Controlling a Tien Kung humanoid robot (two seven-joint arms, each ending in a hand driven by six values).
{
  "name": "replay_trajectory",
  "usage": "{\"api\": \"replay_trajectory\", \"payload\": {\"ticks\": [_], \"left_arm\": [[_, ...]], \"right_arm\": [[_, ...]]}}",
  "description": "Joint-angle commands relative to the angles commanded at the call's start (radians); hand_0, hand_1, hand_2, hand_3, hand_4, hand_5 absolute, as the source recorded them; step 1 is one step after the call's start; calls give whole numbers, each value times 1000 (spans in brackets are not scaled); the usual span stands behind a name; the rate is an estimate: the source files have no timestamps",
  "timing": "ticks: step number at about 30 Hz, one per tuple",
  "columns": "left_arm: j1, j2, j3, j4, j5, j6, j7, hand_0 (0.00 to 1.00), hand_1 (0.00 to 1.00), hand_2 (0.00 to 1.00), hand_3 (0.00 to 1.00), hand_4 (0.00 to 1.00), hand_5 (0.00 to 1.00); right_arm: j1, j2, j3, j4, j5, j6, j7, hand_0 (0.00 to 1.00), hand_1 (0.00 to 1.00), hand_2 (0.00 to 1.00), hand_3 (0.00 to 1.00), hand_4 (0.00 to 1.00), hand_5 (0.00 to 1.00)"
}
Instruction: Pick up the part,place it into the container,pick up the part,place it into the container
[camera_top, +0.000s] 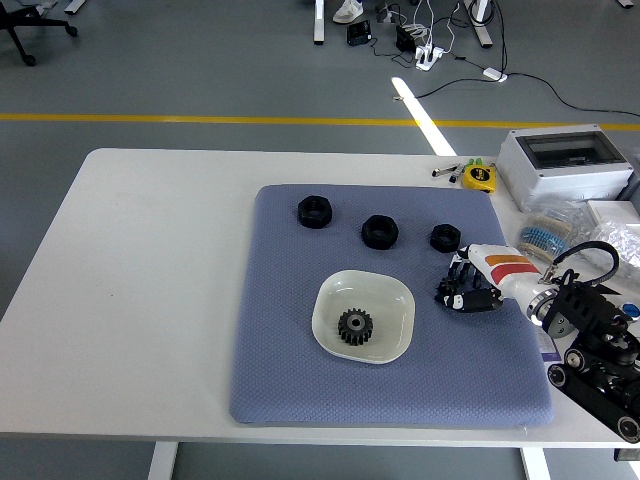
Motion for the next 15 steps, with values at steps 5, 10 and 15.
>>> {"api": "replay_trajectory", "payload": {"ticks": [5,10,15], "left_arm": [[1,1,5,0,-2,-1,0,684,641,672,559,632,589],[3,2,5,0,1,-2,1,684,641,672,560,632,589],[5,3,0,0,12,-4,3,684,641,671,560,632,587]], "right_arm": [[-2,2,-1,-1,-3,-1,-2,99,158,304,448,755,357],[-5,1,1,3,-6,1,-1,51,118,260,423,768,330],[-12,-1,6,12,-5,0,1,46,116,254,410,768,333]]}}
